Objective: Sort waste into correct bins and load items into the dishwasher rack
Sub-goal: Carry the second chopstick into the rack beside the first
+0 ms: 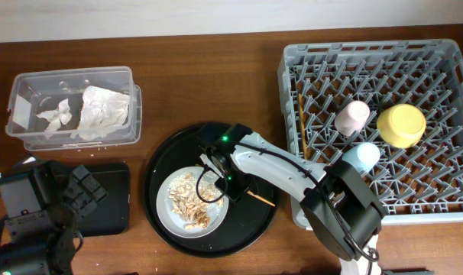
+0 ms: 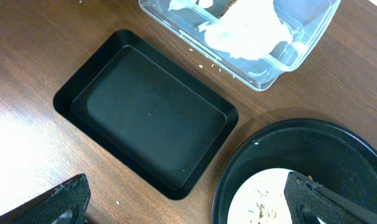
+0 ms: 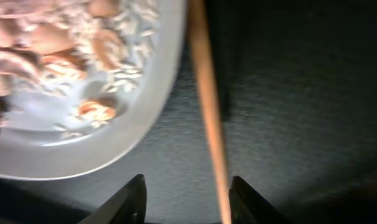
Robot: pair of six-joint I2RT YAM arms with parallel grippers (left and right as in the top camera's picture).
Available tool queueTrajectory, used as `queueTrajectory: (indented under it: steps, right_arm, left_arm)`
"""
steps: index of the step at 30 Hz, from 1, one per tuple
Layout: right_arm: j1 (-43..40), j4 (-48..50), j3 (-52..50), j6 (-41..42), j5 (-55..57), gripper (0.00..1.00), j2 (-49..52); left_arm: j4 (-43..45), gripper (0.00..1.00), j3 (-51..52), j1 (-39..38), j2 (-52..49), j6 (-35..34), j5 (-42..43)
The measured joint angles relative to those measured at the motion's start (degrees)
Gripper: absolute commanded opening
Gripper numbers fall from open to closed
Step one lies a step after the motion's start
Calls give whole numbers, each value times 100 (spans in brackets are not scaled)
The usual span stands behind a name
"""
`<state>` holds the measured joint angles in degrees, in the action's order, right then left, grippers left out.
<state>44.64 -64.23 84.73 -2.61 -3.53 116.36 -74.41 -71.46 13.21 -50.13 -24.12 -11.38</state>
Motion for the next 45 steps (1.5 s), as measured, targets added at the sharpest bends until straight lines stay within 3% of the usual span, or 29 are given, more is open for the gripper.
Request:
queueTrajectory:
  steps: [8, 14, 20, 25, 31, 36, 38, 40, 45]
  right_arm:
    - [0, 710, -654, 74, 271, 39, -2]
    - [-2, 743, -680, 249, 376, 4, -17]
    - [-2, 188, -354, 278, 350, 4, 4]
    - [-249, -1080, 1327, 280, 348, 4, 11]
    - [-2059, -1698, 3405, 662, 448, 4, -28]
    - [-3515, -1709, 3506, 881, 476, 4, -37]
    - [-3633, -1676, 3440, 721, 323, 4, -37]
    - [-3630, -1604, 3390, 671, 240, 9, -15]
    - [-3624, -1475, 3261, 671, 168, 33, 203]
  left_arm:
    - [0, 99, 0, 0, 0, 0, 0]
    - [0, 99, 0, 0, 0, 0, 2]
    - [0, 99, 0, 0, 0, 0, 0]
    - [-7, 99, 0, 0, 0, 0, 2]
    - [2, 99, 0, 0, 0, 0, 0]
    - [-2, 99, 0, 0, 0, 0, 0]
    - [-2, 99, 0, 0, 0, 0, 0]
    - [-2, 99, 0, 0, 0, 0, 0]
    - [-2, 99, 0, 0, 0, 0, 0]
